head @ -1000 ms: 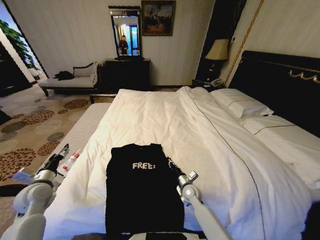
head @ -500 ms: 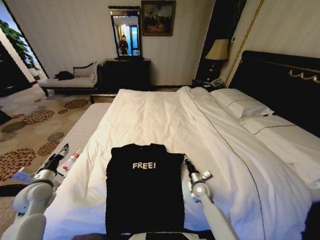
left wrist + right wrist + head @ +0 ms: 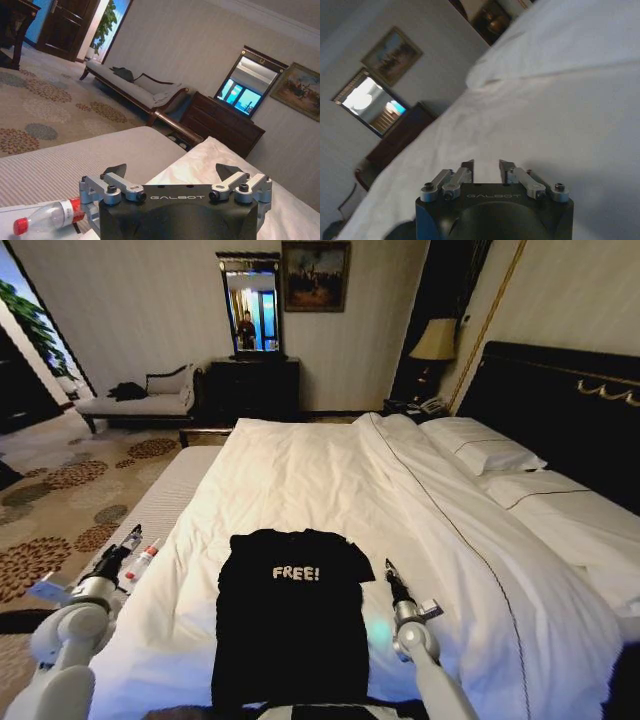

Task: Fold the clothes on the bed.

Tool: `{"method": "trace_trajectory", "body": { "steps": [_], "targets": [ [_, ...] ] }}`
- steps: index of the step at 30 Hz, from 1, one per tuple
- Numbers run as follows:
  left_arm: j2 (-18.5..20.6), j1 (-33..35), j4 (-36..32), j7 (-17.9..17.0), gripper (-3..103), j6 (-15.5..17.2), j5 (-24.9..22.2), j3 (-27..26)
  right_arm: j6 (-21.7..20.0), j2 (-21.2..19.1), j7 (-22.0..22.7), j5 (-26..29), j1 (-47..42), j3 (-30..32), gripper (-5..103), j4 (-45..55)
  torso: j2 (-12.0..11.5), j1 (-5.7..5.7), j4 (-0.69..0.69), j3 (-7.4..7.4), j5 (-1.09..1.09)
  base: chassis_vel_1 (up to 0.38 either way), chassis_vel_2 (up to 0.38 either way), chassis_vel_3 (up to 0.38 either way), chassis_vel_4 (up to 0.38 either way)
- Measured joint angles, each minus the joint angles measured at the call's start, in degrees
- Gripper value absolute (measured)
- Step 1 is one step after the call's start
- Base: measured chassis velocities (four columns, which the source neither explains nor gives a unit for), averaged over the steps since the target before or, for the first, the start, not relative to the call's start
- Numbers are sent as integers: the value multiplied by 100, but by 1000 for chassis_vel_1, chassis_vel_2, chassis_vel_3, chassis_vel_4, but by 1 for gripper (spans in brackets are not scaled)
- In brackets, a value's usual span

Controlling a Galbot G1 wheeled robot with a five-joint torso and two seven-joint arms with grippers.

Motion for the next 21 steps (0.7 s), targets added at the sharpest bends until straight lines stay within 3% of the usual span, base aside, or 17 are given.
{"method": "trace_trajectory", "body": {
  "steps": [5, 7, 9, 11, 13, 15, 21],
  "targets": [
    [9, 60, -8, 7, 100, 0, -8, -62, -44, -148, 12, -19, 361, 80, 47, -16, 0, 0, 1, 0, -1, 0, 0, 0, 0],
    [18, 74, -9, 10, 100, 0, -11, -80, -374, -419, 90, 52, 684, -20, 58, -222, 0, 0, 0, 0, 1, 0, 0, 0, 0],
    [18, 74, -9, 10, 100, -1, -11, -80, -481, -487, 139, 74, 749, -69, 58, -257, 0, 0, 0, 0, 1, 0, 0, 0, 0],
    [21, 70, -10, 10, 100, -2, -7, -70, -1166, -931, 465, 238, 1096, -454, 69, -463, 0, 1, 1, 0, 3, 0, 0, 0, 0],
    [21, 66, -13, 9, 100, -2, -4, -57, -1382, -1110, 523, 284, 1200, -604, 74, -506, -1, 1, 2, 0, 2, 0, 0, 0, 0],
    [12, 57, -15, 6, 100, -2, 19, -30, -1863, -1548, 541, 434, 1468, -1010, 85, -586, 0, 1, -1, 0, -1, 0, 0, 0, 0],
    [-17, 82, -18, 6, 100, -2, 46, -40, -2302, -1873, 268, 566, 1936, -1573, 98, -867, -1, 1, 0, 0, 1, 0, 0, 0, 0]
  ]
}}
